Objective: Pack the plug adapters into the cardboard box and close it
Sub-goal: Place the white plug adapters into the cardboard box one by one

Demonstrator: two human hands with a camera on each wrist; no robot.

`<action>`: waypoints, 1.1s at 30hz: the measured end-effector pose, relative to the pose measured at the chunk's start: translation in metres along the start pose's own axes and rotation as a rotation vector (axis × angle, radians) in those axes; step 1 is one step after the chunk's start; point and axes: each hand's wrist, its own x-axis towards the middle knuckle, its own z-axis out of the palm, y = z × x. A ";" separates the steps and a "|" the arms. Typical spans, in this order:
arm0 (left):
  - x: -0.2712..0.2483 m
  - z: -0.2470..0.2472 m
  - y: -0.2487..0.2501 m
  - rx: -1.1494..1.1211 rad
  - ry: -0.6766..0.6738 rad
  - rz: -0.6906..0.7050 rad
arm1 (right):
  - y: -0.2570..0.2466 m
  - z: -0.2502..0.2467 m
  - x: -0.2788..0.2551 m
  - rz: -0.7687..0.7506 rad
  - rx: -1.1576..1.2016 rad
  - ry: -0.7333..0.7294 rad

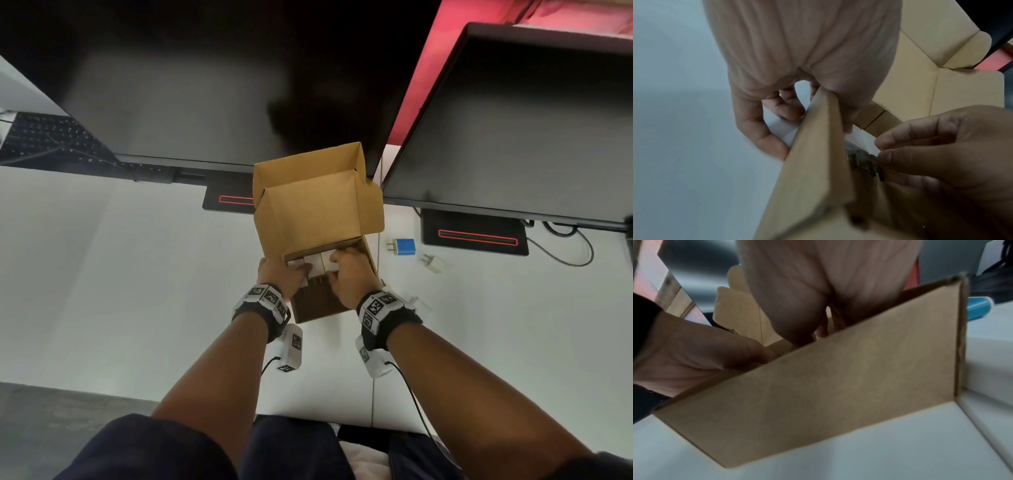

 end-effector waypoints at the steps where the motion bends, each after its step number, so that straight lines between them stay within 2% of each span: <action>1: 0.000 -0.001 0.000 -0.002 -0.007 -0.006 | 0.000 -0.001 0.000 -0.004 0.002 -0.004; 6: -0.007 -0.004 0.004 0.001 0.004 0.011 | 0.002 -0.009 -0.007 -0.064 0.039 -0.038; 11: -0.008 -0.006 0.004 -0.021 0.000 -0.013 | 0.014 -0.037 -0.029 -0.155 0.204 0.147; 13: -0.011 -0.007 0.005 -0.058 0.030 -0.026 | 0.031 -0.050 -0.040 -0.115 0.216 0.216; 15: -0.013 -0.007 0.007 -0.070 0.049 -0.019 | 0.059 -0.059 -0.051 0.020 0.205 0.241; 17: -0.015 -0.006 0.008 -0.074 0.062 0.001 | 0.091 -0.062 -0.064 0.146 0.194 0.199; 21: -0.017 -0.008 0.009 -0.074 0.059 0.025 | 0.130 -0.057 -0.091 0.260 0.134 0.016; 24: -0.018 -0.008 0.009 -0.075 0.045 -0.001 | 0.140 -0.045 -0.105 0.279 0.060 -0.067; 26: -0.020 -0.010 0.011 -0.078 0.044 -0.002 | 0.141 -0.039 -0.107 0.261 0.059 -0.066; 29: -0.021 -0.009 0.012 -0.086 0.055 -0.013 | 0.138 -0.040 -0.105 0.263 0.122 0.009; 33: -0.022 -0.009 0.011 -0.102 0.055 -0.042 | 0.123 -0.057 -0.096 0.252 0.270 0.245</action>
